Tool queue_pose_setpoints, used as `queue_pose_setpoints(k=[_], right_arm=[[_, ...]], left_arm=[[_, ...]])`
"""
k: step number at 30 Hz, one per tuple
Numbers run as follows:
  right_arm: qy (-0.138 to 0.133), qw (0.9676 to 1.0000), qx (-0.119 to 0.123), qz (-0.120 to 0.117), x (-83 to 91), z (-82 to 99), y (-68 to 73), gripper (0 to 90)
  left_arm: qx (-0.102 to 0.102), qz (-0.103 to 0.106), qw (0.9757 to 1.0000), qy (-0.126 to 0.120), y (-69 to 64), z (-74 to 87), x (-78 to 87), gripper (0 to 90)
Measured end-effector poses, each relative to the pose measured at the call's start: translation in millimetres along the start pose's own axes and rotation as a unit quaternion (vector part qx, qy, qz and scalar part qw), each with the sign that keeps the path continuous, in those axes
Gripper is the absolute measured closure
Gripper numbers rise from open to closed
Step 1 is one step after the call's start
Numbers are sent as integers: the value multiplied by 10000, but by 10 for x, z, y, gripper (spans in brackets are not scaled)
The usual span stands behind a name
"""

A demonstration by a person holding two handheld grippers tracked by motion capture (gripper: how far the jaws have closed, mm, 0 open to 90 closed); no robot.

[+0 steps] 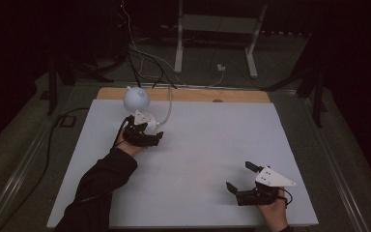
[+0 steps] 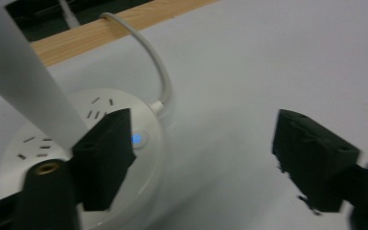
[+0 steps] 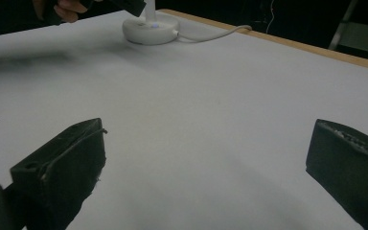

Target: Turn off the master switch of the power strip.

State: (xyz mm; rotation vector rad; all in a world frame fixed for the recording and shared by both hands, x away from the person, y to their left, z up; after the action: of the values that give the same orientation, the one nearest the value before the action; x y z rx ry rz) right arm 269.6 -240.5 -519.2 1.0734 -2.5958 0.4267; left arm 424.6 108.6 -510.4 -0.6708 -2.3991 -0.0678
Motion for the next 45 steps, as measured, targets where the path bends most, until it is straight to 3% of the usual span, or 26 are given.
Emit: queue_pose_setpoints(k=[3, 7, 14, 19, 20, 22, 23, 25, 27, 29, 30, 32, 38, 41, 45], right_arm=[[0, 10000, 0, 2, 1, 1, 0, 0], [-7, 10000, -6, 5, 5, 0, -2, 0], [-12, 10000, -8, -2, 3, 0, -4, 0], [-11, 10000, -13, -2, 4, 4, -10, 0], [-8, 10000, -16, -4, 2, 5, -9, 0], [-5, 10000, -28, -13, 1, 6, -7, 0], [5, 10000, -26, -14, -1, 6, -5, 0], [3, 10000, -22, -12, 0, 5, -4, 0], [3, 10000, -21, -12, 0, 5, -5, 0], [7, 10000, -24, -12, 0, 6, -5, 0], [-4, 10000, -10, -10, 2, 4, -6, 0], [-5, 10000, -5, -10, 4, 3, -7, 0], [-3, 10000, -4, -10, 5, 5, -9, 0], [-7, 10000, -6, -10, 6, 4, -11, 0], [6, 10000, -16, -16, 5, 7, -11, 0]], left_arm=[[-84, -265, 9996, -49, 1, 4, -15, 401], [-67, -357, 9993, -61, 4, 2, -26, 553], [53, -443, 9990, -33, 60, 1, -73, 709], [127, -586, 9982, -15, 138, 5, -107, 815], [53, -687, 9976, -19, 164, 1, -120, 836], [-4, -718, 9974, -45, 167, 0, -128, 848], [-166, -758, 9970, -70, 165, 2, -139, 864], [-286, -843, 9960, -99, 164, 3, -156, 896], [-302, -868, 9957, -117, 164, 3, -165, 900], [-434, -963, 9944, -74, 156, 15, -191, 900], [-594, -964, 9936, -35, 138, 32, -224, 900], [-676, -1030, 9924, -14, 134, 40, -242, 900], [-767, -1145, 9905, -10, 147, 53, -302, 900], [-820, -1282, 9883, 15, 164, 68, -333, 900], [-779, -1316, 9882, 10, 187, 79, -354, 900]])
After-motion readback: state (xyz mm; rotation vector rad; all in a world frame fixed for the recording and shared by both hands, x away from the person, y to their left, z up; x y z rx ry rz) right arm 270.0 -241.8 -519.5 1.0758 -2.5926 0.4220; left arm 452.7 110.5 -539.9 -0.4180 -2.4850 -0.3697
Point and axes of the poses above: each handheld gripper's, and its own axes: x roughly backward along the jaws, z roughly out of its underside, y roughly to its left, the point moved 5 cm from there along -x, roughly forward along the jaws, and after that the axes turned 9 degrees about x, right-handed, at the moved point
